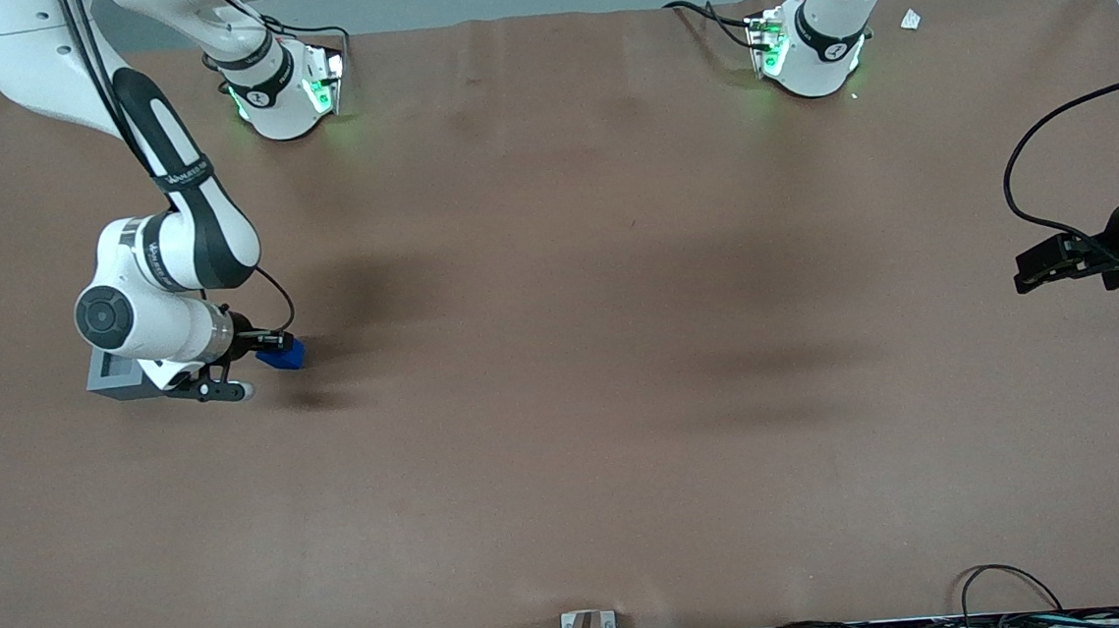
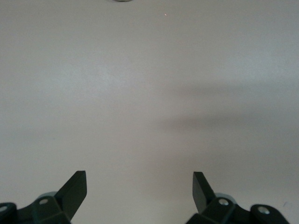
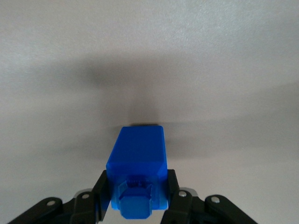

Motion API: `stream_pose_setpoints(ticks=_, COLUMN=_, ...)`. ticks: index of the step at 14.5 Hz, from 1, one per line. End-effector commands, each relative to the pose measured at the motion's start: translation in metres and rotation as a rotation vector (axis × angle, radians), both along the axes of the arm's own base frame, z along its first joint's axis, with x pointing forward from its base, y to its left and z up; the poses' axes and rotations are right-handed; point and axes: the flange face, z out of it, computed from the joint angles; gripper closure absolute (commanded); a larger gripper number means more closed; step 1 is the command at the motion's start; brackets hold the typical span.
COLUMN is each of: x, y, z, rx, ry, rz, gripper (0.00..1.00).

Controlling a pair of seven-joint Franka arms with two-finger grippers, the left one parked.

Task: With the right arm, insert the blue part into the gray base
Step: 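Lift the blue block and carry it over the gray base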

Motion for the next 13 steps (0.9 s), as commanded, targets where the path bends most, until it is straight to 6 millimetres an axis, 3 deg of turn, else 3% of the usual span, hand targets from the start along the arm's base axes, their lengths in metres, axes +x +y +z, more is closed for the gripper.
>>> stream_pose_setpoints(ticks=1, x=0.015, y=-0.018, z=0.051, rx=0.016, ry=0.011, rz=-0.028, gripper=0.96)
stream_pose_setpoints(ticks=3, x=0.016, y=-0.036, z=0.076, rx=0.025, ry=0.001, rz=-0.006, gripper=0.96)
stream_pose_setpoints(ticks=5, x=0.011, y=-0.071, z=0.094, rx=0.044, ry=-0.010, rz=0.022, gripper=0.96)
stream_pose_setpoints(ticks=9, x=0.003, y=-0.141, z=0.100, rx=0.076, ry=-0.026, rz=0.108, gripper=0.97)
stream_pose_setpoints(ticks=13, x=0.000, y=-0.174, z=0.104, rx=0.026, ry=-0.025, rz=0.119, gripper=0.98)
